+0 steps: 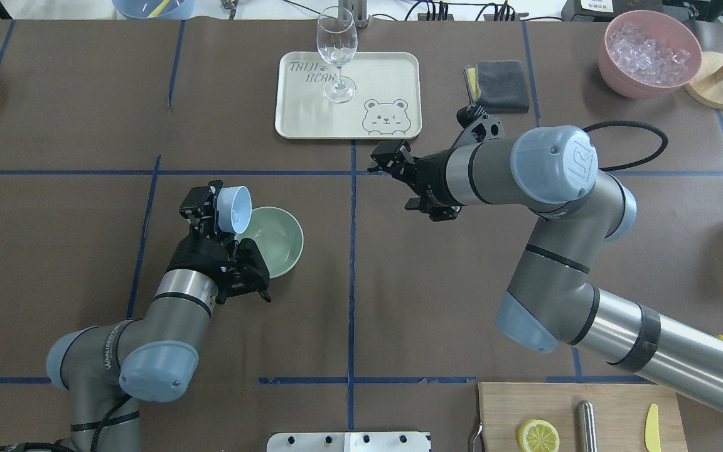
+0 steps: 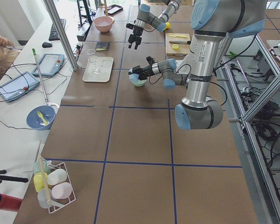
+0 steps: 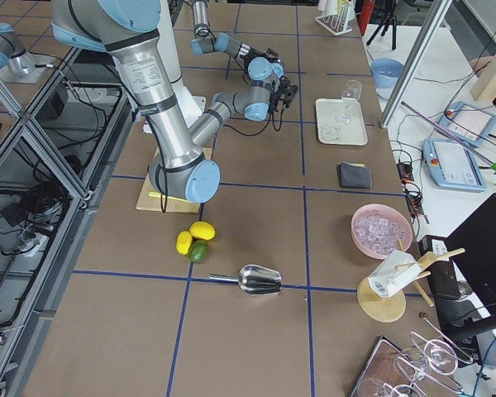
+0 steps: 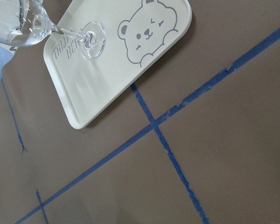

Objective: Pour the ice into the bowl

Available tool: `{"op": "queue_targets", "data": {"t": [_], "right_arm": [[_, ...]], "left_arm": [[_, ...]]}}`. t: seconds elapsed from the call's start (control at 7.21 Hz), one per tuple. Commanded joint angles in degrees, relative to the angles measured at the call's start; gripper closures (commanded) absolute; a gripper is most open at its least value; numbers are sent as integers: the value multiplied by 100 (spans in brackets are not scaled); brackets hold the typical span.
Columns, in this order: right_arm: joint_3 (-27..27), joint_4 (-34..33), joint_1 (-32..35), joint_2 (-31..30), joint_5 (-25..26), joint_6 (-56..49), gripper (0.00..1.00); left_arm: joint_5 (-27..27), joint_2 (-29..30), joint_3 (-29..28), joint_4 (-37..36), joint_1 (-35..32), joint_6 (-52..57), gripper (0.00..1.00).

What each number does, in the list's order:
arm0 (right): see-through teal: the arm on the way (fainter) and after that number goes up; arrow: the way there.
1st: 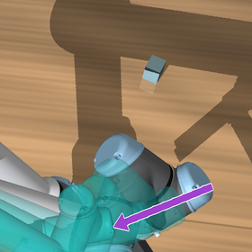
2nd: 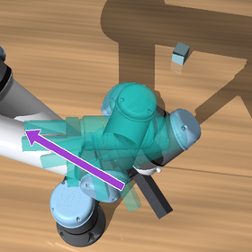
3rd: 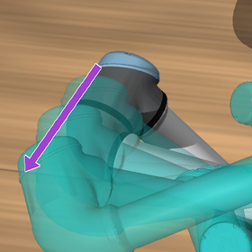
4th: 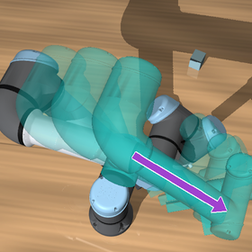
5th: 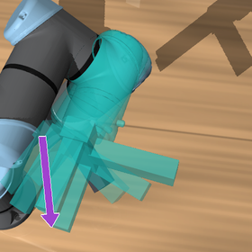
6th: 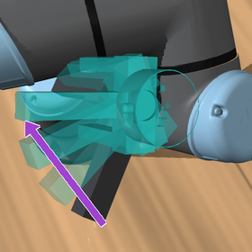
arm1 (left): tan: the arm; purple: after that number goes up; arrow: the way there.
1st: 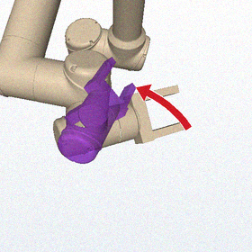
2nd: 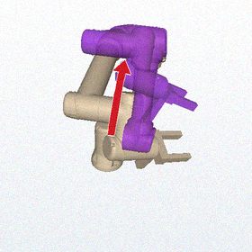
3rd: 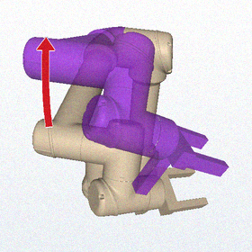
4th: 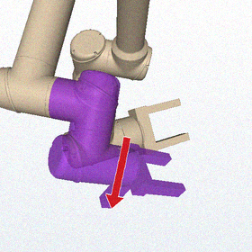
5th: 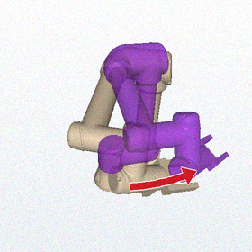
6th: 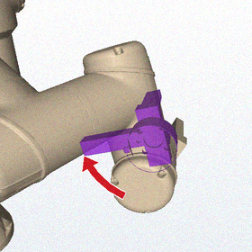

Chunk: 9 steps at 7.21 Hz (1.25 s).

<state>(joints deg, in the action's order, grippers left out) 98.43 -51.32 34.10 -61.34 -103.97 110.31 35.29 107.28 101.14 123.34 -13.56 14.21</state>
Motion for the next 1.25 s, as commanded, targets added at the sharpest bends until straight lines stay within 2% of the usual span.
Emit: {"op": "queue_targets", "data": {"t": [0.0, 0.14, 0.28, 0.56, 1.11], "right_arm": [[0, -1, 9, -27, -1, -1, 0], [0, -1, 9, -62, -1, -9, 0], [0, 8, 9, -62, -1, -9, 0], [0, 8, 0, -88, -10, -9, 0], [-8, 8, 0, -132, -18, -9, 0]], "left_arm": [[4, 39, -58, -510, 29, 914, 100], [13, 48, 124, -966, 37, 1361, 100], [13, 48, 99, -1127, 46, 1391, 100], [22, 475, 213, -2334, 125, 1427, 100], [74, 514, 353, -2464, 143, 1322, 100]]}}
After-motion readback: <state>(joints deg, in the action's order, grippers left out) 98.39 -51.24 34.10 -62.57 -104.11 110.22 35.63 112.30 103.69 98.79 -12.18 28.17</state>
